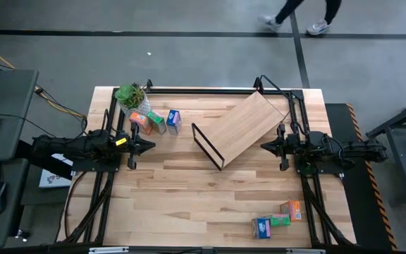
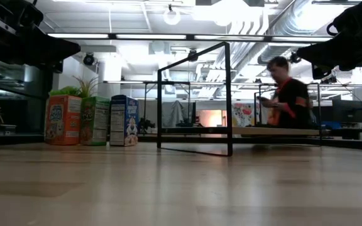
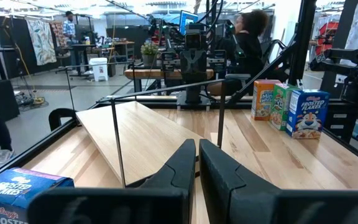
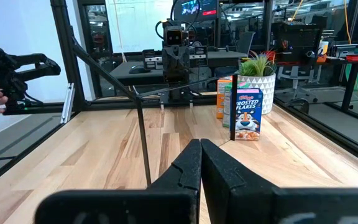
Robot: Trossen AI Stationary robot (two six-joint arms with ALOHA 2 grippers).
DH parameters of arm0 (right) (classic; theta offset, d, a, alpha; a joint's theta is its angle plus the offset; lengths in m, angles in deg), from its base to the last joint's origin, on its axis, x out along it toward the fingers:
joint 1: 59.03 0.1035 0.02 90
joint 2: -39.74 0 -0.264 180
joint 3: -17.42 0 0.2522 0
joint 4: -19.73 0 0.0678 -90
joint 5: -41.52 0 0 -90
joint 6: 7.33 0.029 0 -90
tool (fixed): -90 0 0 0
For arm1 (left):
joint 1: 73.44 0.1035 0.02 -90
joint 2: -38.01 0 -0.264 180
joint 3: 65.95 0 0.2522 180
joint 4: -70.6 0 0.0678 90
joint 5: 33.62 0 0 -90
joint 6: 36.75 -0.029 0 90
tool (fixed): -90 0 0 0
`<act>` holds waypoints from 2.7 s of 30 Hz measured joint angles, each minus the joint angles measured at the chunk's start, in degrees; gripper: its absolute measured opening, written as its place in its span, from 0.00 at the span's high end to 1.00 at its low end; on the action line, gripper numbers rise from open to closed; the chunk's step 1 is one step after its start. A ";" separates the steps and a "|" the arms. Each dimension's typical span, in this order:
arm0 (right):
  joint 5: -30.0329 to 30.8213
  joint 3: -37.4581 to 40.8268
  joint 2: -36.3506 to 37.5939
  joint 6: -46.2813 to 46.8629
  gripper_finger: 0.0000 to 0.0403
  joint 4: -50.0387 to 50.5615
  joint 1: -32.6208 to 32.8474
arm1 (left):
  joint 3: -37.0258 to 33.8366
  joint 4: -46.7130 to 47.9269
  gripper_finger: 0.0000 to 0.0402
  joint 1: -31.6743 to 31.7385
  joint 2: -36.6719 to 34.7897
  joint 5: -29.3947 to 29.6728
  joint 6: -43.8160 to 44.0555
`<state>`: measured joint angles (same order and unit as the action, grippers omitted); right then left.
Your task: Stack cereal on shelf
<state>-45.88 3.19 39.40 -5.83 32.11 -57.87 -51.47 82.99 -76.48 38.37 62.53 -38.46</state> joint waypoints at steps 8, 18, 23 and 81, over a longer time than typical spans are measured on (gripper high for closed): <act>0.01 0.00 -0.02 -0.02 1.00 0.00 -0.01 | 0.02 0.00 0.96 0.00 0.00 0.00 0.00; -0.01 0.00 -0.02 0.00 1.00 0.00 0.01 | 0.00 0.00 0.96 0.00 0.01 0.00 0.00; 0.01 0.00 -0.01 0.00 1.00 0.00 0.00 | 0.00 0.00 0.96 0.01 0.02 0.00 0.00; 0.00 0.01 -0.01 0.00 1.00 0.00 0.00 | 51.95 26.38 0.39 29.91 71.03 7.75 22.76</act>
<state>-45.88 3.20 39.39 -5.83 32.11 -57.87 0.47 109.38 -46.57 109.40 70.28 -15.70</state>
